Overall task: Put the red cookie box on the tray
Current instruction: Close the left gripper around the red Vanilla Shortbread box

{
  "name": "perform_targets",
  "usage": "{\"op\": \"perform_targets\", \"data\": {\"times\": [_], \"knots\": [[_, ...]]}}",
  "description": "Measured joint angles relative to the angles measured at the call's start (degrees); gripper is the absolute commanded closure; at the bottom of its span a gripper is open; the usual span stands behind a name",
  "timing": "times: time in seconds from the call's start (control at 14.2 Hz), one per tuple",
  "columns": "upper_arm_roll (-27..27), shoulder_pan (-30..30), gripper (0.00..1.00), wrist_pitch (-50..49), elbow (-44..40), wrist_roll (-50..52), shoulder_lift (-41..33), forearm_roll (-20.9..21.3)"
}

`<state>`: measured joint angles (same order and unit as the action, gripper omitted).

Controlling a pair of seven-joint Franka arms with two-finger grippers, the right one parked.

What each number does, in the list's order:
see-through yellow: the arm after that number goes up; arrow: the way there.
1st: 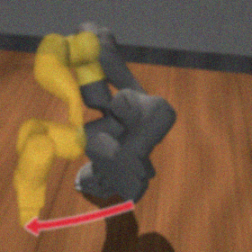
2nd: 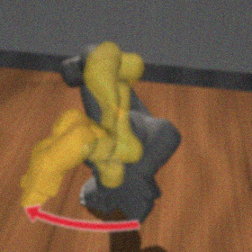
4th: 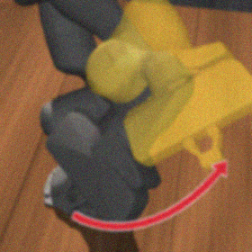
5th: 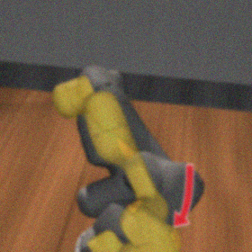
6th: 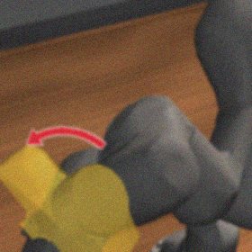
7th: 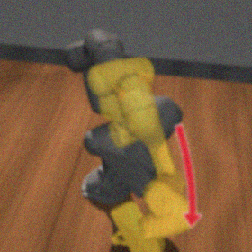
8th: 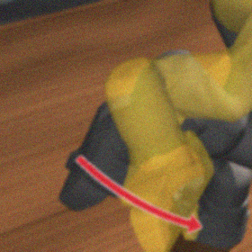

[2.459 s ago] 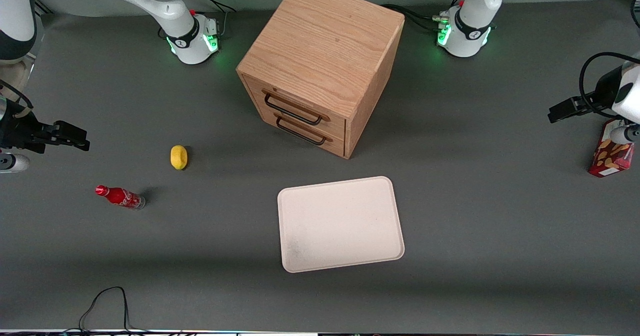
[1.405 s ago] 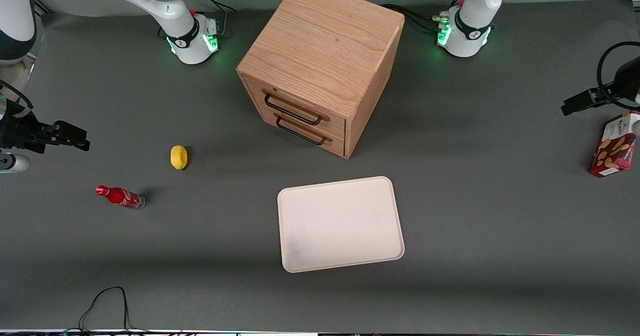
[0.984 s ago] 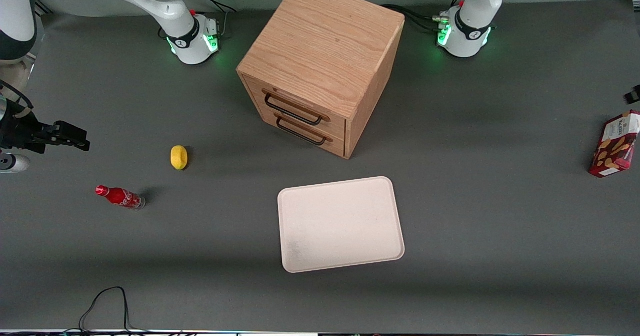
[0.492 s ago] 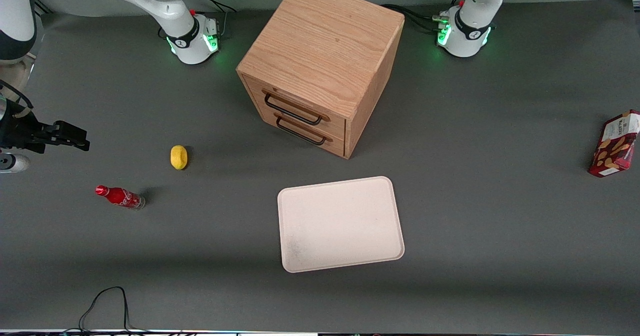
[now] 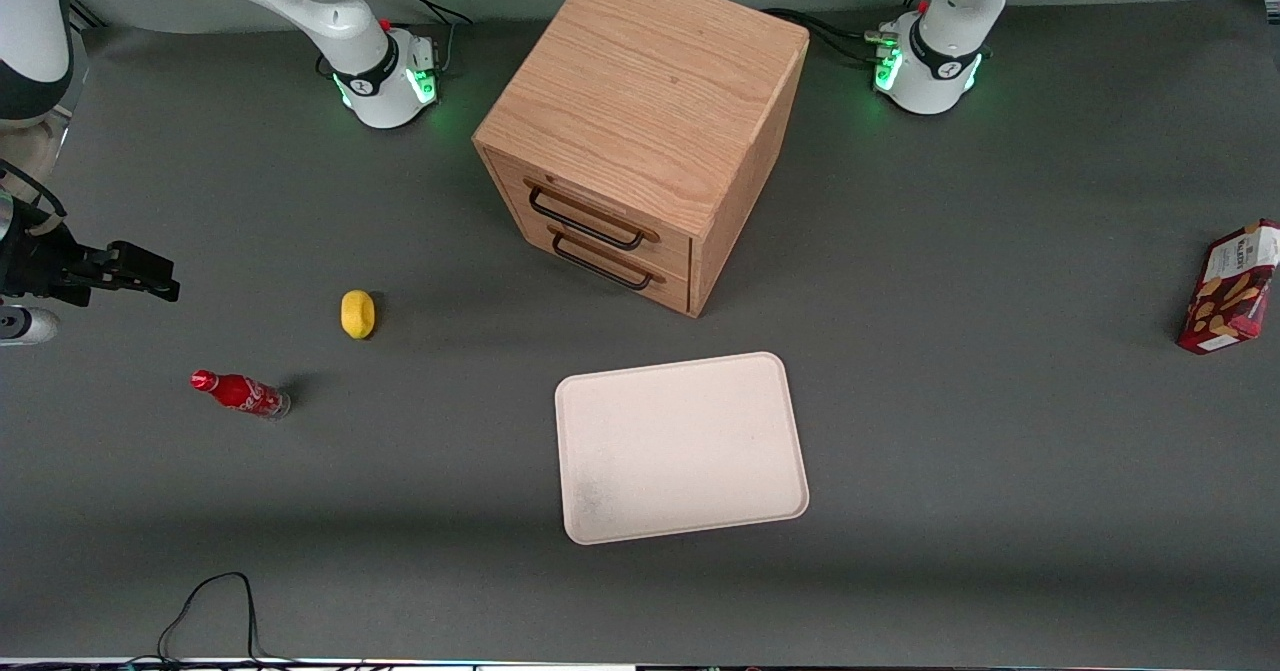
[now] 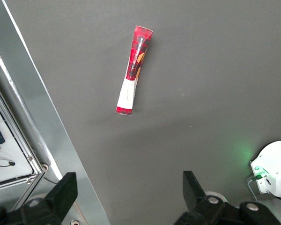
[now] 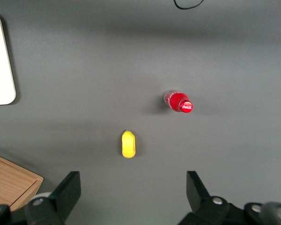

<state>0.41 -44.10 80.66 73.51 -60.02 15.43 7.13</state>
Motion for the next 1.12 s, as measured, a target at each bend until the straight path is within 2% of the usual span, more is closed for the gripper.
{"op": "perform_targets", "data": {"times": [0.21, 0.42, 0.7, 1.12], "knots": [[0.38, 0.06, 0.00, 0.55, 0.35, -0.07, 1.23, 0.00], [0.68, 0.23, 0.00, 6.23, 4.24, -0.15, 3.06, 0.00], [1.25, 0.77, 0.00, 17.97, 13.85, -0.93, 3.90, 0.43], [1.33, 1.41, 0.00, 39.16, 30.51, -8.15, 4.68, 1.01]]}}
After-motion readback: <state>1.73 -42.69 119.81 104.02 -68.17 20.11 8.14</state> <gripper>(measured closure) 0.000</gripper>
